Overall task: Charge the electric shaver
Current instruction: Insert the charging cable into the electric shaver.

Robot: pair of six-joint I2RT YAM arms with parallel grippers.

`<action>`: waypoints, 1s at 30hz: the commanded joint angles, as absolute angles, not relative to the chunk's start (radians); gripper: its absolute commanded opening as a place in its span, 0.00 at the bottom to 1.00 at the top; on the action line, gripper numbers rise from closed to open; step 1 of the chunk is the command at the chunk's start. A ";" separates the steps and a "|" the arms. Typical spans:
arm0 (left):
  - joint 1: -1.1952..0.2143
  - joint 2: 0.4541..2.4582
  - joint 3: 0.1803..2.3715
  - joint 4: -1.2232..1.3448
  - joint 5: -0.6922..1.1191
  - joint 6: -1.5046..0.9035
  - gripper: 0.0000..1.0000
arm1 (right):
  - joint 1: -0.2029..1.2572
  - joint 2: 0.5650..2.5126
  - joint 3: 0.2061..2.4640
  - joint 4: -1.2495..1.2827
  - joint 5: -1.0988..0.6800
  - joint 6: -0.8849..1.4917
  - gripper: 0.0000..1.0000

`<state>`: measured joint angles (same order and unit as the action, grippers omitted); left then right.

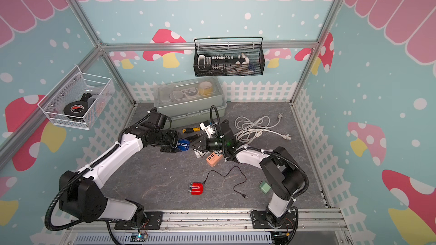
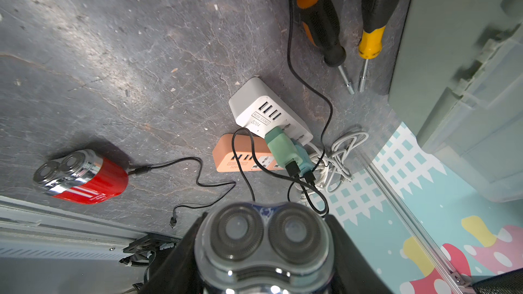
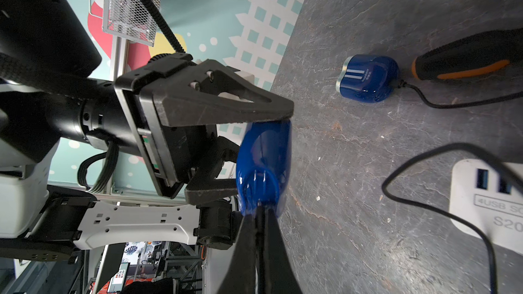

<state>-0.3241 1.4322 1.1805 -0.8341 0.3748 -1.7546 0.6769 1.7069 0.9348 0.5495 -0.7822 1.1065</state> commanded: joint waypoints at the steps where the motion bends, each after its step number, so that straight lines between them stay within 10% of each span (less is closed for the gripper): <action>1: -0.360 1.409 1.205 -0.800 0.469 -1.786 0.00 | 0.709 1.749 0.959 0.535 -0.767 1.070 0.00; 24: -0.460 1.427 1.224 -0.726 0.505 -1.834 0.00 | 0.721 1.822 1.027 0.571 -0.823 1.103 0.00; 30: -0.414 1.389 1.175 -0.775 0.389 -1.796 0.00 | 0.699 1.685 1.020 0.334 -0.747 1.005 0.33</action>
<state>-0.3782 1.4384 1.1790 -0.8398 0.2626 -1.7966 0.6758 1.7538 0.9928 0.4313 -0.7956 1.0695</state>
